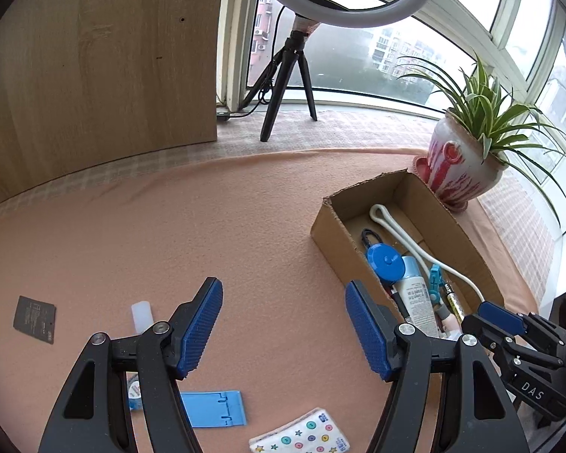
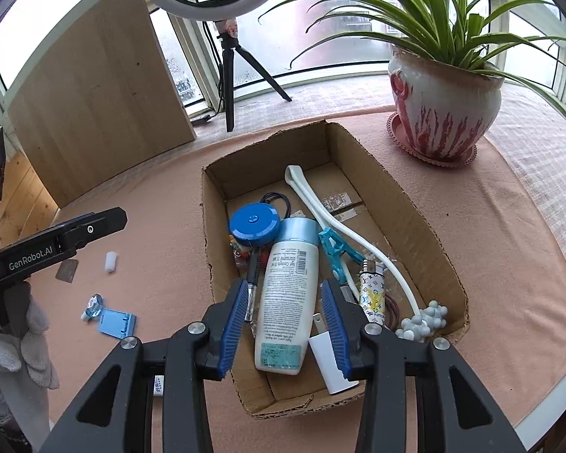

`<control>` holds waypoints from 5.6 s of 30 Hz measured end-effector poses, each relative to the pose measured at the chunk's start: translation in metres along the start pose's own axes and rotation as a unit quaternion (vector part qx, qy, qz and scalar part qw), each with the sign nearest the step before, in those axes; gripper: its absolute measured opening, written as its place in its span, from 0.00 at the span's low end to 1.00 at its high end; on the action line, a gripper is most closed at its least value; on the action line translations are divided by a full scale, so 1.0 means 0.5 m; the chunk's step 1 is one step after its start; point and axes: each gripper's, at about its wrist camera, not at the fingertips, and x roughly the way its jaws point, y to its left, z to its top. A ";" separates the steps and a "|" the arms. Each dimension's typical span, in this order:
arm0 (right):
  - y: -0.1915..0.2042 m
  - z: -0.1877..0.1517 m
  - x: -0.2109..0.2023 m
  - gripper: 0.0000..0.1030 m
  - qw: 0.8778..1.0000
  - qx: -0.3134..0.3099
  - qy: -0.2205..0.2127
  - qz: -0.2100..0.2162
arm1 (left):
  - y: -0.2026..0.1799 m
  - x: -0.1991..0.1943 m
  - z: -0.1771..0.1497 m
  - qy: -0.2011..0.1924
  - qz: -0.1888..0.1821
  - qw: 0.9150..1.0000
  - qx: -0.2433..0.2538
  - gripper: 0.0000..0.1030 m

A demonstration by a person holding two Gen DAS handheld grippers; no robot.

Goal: Organize objects
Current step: 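Carry the tape case and lighter into the box and open both grippers, then move back and grasp the clear sanitizer bottle with the left gripper, then grasp the blue phone stand with the right gripper while left holds the sanitizer, then carry the sanitizer and phone stand into the box and open both grippers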

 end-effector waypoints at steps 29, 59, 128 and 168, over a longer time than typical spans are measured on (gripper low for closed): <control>0.287 -0.051 0.068 0.45 0.990 -0.113 0.054 0.067 | 0.323 -0.035 -0.150 0.055 0.047 0.996 -0.058 0.69; 0.430 -0.102 0.185 0.53 0.934 -0.328 0.133 0.053 | 0.316 0.070 -0.184 0.100 0.050 0.993 -0.026 0.41; 0.310 -0.003 0.159 0.33 0.979 -0.173 0.070 0.085 | 0.327 -0.038 -0.201 0.058 0.032 0.989 -0.129 0.34; -0.093 0.021 -0.015 0.58 0.999 -0.013 -0.019 -0.026 | -0.205 0.068 0.035 0.017 -0.099 0.994 0.035 0.62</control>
